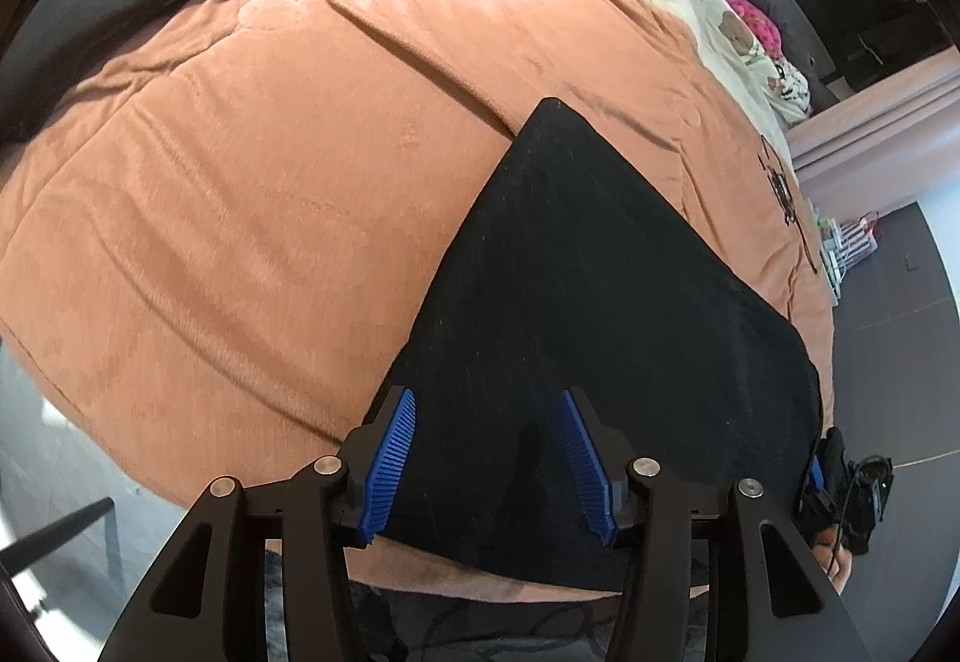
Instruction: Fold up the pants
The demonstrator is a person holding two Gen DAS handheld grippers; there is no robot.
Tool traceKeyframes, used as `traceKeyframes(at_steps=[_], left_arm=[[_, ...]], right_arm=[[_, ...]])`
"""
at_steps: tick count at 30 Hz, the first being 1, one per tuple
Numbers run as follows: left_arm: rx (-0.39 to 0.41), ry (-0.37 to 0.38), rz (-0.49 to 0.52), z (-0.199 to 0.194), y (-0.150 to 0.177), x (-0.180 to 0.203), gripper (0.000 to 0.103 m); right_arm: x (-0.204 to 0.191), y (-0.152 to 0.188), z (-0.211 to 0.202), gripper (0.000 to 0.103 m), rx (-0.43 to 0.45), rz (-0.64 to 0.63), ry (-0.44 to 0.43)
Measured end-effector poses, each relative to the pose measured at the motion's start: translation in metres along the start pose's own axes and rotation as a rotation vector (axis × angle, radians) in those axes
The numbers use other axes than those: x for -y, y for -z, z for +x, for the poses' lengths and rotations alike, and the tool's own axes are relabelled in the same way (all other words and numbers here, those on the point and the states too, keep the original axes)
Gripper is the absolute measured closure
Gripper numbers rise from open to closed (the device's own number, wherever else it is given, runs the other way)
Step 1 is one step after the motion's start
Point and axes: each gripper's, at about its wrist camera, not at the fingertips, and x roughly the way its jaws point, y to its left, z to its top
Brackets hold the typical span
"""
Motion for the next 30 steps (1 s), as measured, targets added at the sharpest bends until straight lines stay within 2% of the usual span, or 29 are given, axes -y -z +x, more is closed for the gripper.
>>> traceKeyframes(at_steps=[5, 8, 14, 17, 21, 23, 26, 30], left_arm=[[0.005, 0.002, -0.02, -0.001, 0.006, -0.001, 0.05], [0.007, 0.006, -0.027, -0.001, 0.01, -0.002, 0.05], [0.004, 0.008, -0.043, -0.001, 0.018, -0.01, 0.05], [0.001, 0.011, -0.054, 0.001, 0.019, -0.011, 0.05], [0.002, 0.014, -0.055, 0.001, 0.021, -0.01, 0.05], [0.004, 0.024, -0.053, 0.0, 0.022, -0.01, 0.05], [0.006, 0.029, -0.054, -0.002, 0.024, -0.013, 0.05], [0.009, 0.039, -0.069, -0.003, 0.026, -0.02, 0.05]], right_arm=[[0.024, -0.033, 0.024, 0.053, -0.023, 0.038, 0.043], [0.019, -0.037, 0.017, 0.053, -0.028, 0.019, 0.067], [0.004, -0.036, -0.012, 0.053, 0.023, -0.056, 0.124], [0.013, -0.029, -0.001, 0.053, -0.019, -0.045, 0.176], [0.007, -0.025, 0.023, 0.053, -0.091, -0.051, 0.188], [-0.005, -0.026, 0.028, 0.053, -0.082, -0.07, 0.176], [-0.03, -0.032, 0.028, 0.059, -0.064, -0.101, 0.055], [-0.053, -0.026, 0.037, 0.059, -0.073, -0.145, -0.005]])
